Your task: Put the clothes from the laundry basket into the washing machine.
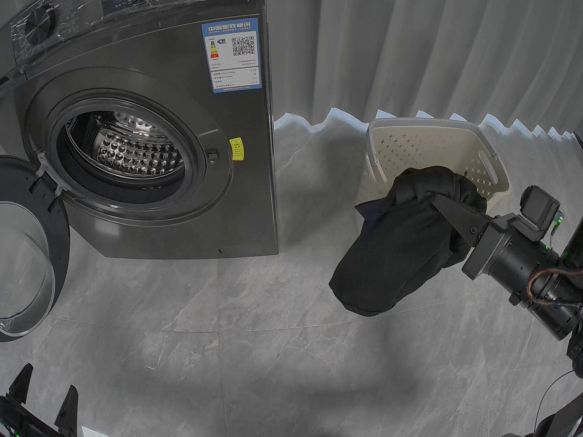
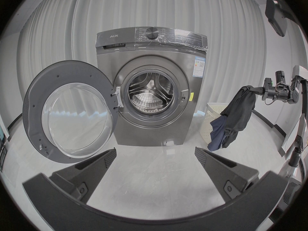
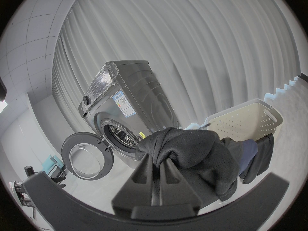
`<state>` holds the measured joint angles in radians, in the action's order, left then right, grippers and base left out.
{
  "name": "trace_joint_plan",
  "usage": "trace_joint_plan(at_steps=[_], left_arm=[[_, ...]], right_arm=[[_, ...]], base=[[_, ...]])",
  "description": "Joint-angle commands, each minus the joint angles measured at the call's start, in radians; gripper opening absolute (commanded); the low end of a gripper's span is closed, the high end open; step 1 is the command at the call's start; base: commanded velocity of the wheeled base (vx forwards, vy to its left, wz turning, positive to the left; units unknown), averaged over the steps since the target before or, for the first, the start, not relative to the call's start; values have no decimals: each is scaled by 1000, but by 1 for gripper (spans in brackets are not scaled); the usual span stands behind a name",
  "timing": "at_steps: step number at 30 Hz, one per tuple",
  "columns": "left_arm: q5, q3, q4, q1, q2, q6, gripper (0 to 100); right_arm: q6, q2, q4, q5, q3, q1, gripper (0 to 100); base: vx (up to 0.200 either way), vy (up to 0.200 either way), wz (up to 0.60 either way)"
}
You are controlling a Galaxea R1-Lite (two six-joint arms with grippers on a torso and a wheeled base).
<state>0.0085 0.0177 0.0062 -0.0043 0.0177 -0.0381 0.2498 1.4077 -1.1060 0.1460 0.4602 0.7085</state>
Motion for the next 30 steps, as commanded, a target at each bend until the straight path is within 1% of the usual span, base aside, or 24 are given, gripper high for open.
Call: trace_joint_plan(at_steps=[1,28,30], left_arm=[[1,-16,0,0,-13,0,100],[1,-16,0,0,-13,0,100],[1,-16,0,0,-13,0,100]], right_arm=[[0,2,0,0,0,0,0],[-1,2,0,1,0,2,0],[-1,2,0,1,0,2,0]], base=[[0,200,0],[0,200,0],[0,0,0]])
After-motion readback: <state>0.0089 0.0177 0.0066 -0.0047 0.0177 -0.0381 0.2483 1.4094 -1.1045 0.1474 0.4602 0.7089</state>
